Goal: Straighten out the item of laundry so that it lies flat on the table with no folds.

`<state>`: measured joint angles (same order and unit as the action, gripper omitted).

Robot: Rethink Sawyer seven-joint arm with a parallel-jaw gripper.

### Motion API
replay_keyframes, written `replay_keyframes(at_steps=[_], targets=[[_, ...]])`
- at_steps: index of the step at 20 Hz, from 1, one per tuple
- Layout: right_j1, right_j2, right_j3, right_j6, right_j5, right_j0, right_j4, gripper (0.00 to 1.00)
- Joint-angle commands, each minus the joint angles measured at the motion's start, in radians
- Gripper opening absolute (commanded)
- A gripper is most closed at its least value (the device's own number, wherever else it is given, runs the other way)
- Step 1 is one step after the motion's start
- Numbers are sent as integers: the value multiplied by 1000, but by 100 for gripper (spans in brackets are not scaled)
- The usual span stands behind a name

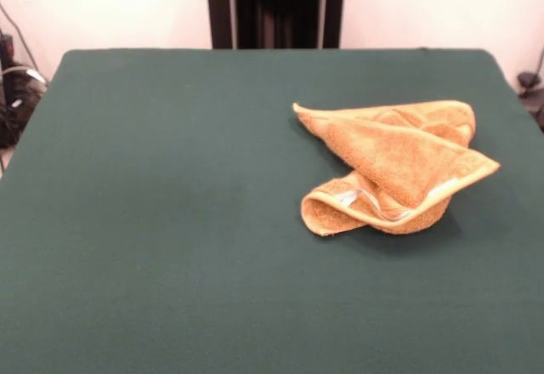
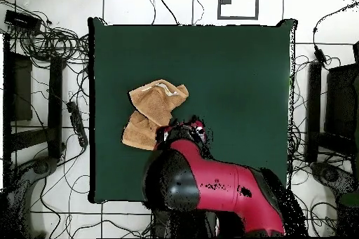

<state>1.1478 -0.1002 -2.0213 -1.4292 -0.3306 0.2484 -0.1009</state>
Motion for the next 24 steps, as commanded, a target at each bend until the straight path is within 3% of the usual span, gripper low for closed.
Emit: replay_keyframes(at_steps=[1, 24], targets=[[-121, 71, 107, -326, 4, -96, 74, 100], [-285, 132, 347, -315, -16, -203, 165, 100]])
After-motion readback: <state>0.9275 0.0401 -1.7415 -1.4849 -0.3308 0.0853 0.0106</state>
